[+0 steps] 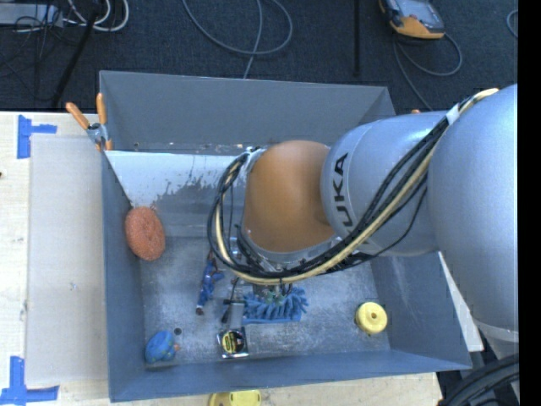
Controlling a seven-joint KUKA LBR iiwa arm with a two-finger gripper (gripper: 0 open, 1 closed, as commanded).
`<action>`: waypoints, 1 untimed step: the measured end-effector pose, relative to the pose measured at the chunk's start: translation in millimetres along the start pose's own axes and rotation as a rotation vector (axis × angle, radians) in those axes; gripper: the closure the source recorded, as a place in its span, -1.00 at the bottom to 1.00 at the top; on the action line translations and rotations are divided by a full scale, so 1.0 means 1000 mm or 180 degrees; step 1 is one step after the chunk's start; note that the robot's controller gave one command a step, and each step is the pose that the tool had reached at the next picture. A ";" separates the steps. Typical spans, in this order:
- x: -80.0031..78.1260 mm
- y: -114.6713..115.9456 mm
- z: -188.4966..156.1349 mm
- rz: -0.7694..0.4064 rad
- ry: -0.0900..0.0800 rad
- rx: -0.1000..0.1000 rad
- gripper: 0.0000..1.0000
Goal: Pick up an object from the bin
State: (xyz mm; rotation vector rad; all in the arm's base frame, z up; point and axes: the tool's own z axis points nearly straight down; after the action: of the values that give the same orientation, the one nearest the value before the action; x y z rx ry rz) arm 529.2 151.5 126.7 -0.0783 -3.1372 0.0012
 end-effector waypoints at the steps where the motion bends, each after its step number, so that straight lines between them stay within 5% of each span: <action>1: 0.024 -0.022 0.033 -0.0307 -0.0001 -0.0001 1.00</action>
Offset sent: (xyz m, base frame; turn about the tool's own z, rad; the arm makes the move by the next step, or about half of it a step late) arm 0.0000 0.0000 0.0000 0.0000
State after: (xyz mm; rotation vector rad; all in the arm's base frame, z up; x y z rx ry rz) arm 503.6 130.6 93.5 0.0729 -3.1375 0.0003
